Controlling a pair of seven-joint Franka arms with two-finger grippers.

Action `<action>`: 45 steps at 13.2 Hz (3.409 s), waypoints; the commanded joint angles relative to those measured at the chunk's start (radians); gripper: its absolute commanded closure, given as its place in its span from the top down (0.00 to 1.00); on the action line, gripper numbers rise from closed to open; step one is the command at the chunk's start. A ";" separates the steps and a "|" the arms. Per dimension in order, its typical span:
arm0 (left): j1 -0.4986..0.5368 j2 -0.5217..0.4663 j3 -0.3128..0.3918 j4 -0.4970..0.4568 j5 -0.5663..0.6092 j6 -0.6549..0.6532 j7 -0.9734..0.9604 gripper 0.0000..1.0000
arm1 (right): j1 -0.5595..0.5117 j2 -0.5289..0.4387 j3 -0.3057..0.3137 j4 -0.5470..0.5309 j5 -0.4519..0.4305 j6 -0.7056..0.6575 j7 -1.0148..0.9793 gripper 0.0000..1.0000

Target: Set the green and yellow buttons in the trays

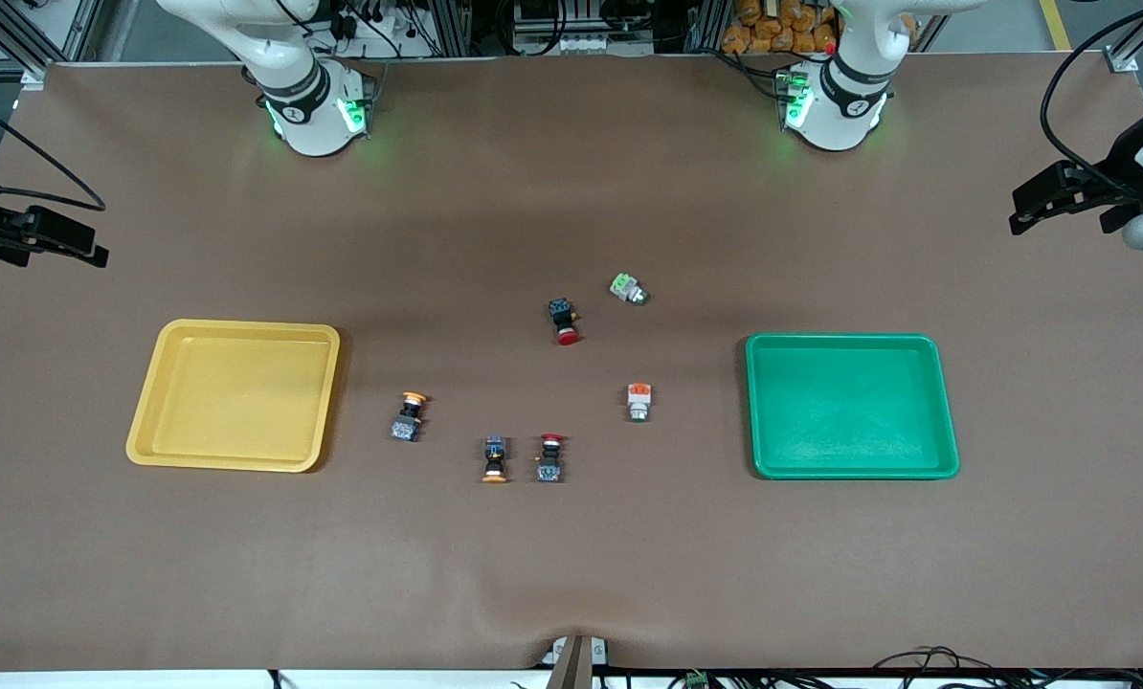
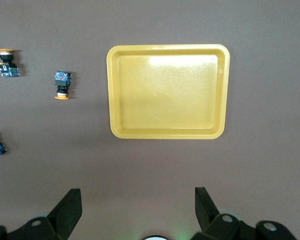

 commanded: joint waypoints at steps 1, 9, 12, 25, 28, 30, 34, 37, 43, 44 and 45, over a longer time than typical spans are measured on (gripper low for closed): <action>-0.001 0.011 0.000 0.021 -0.012 -0.005 -0.010 1.00 | -0.014 -0.007 0.009 0.001 -0.006 -0.009 -0.018 1.00; -0.010 0.033 -0.004 0.015 -0.013 -0.011 -0.017 1.00 | -0.012 -0.004 0.009 -0.001 -0.005 -0.011 -0.015 1.00; -0.019 0.057 -0.026 0.020 -0.013 -0.008 -0.023 1.00 | -0.005 -0.001 0.009 -0.001 -0.005 -0.017 -0.015 1.00; -0.145 0.344 -0.132 0.077 -0.021 0.201 -0.246 1.00 | 0.167 0.152 0.012 0.012 0.009 0.069 0.042 1.00; -0.203 0.447 -0.130 0.136 -0.020 0.268 -0.270 1.00 | 0.167 0.244 0.012 0.030 0.006 0.093 0.053 1.00; -0.238 0.500 -0.129 0.142 -0.018 0.351 -0.302 1.00 | 0.182 0.309 0.012 0.033 0.024 0.174 0.118 1.00; -0.303 0.608 -0.116 0.202 -0.012 0.417 -0.306 1.00 | 0.285 0.465 0.010 0.021 0.024 0.391 0.301 1.00; -0.326 0.649 -0.116 0.214 -0.012 0.474 -0.319 1.00 | 0.357 0.567 0.009 0.018 0.012 0.538 0.446 1.00; -0.393 0.758 -0.113 0.214 0.011 0.643 -0.400 1.00 | 0.430 0.628 0.009 -0.109 0.009 0.787 0.626 1.00; -0.405 0.777 -0.112 0.213 0.013 0.669 -0.402 1.00 | 0.427 0.640 0.009 -0.108 0.007 0.792 0.626 1.00; -0.419 0.794 -0.112 0.211 0.016 0.689 -0.408 1.00 | 0.428 0.656 0.007 -0.108 0.004 0.810 0.625 1.00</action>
